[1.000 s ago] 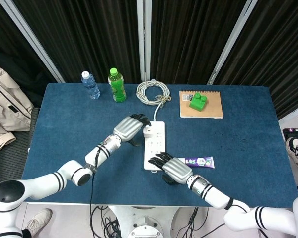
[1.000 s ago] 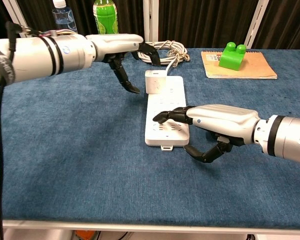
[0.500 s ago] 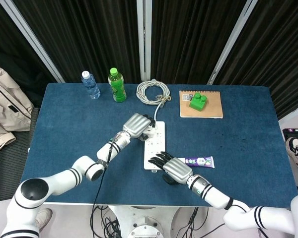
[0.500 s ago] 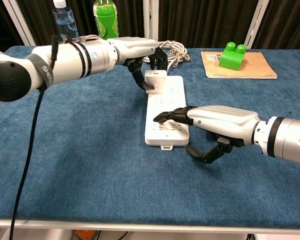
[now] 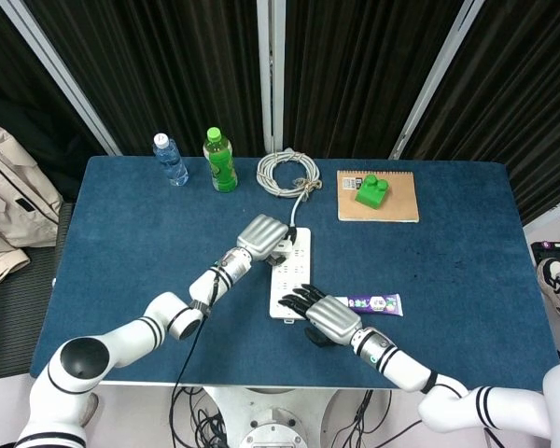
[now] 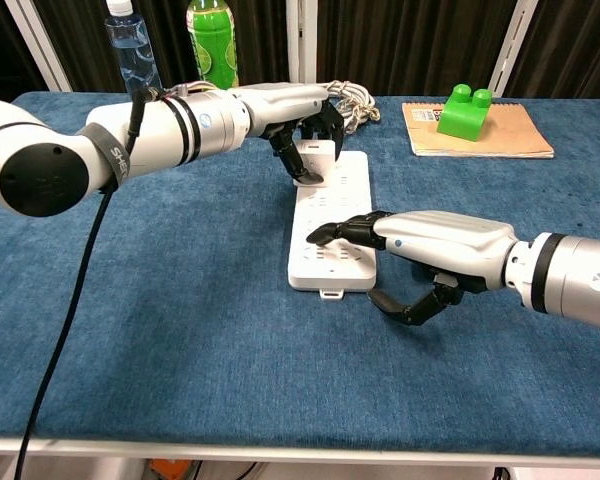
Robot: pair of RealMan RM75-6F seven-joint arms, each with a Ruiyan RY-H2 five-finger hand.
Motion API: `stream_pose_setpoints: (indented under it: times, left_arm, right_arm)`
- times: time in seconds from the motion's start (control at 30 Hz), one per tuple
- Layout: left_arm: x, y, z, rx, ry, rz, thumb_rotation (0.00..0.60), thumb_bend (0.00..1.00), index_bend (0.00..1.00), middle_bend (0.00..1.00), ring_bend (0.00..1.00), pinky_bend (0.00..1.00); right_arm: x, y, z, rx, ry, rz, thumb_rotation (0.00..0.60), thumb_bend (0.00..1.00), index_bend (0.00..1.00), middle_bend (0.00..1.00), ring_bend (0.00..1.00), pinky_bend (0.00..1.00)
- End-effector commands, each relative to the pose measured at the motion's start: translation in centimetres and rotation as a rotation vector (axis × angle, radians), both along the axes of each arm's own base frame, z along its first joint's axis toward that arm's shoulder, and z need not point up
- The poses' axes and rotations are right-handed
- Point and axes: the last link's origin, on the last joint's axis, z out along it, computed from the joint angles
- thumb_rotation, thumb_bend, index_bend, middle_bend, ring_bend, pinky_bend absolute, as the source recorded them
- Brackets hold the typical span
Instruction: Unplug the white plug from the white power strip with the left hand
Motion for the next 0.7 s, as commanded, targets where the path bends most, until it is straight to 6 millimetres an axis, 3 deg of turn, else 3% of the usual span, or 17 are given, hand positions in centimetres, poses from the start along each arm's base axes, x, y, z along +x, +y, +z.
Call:
stream_pose_setpoints:
  times: [0.03,0.37,0.7]
  left_arm:
    - [-0.02,-0.01,-0.24,-0.007,-0.029,0.010,0.600,0.41,0.60,0.67,0.57,0.69]
    - [-0.60,0.28,-0.09,-0.023,-0.075,0.033,0.600,0.43,0.71,0.76,0.64,0.73]
    - [-1.01,0.57,0.52,-0.024,-0.124,0.047,0.600,0.43,0.74,0.81,0.68,0.73]
  right_arm:
    - [0.00,-0.02,-0.07,0.002,0.000,-0.002,0.600,0.54,0.06,0.12,0.00,0.00]
    - [0.14,-0.15,-0.31,0.010,0.000,-0.003,0.600,0.55,0.06,0.13,0.00,0.00]
    - [0.16,-0.14,-0.33,0.009,-0.001,-0.004,0.600,0.55,0.06,0.13,0.00,0.00]
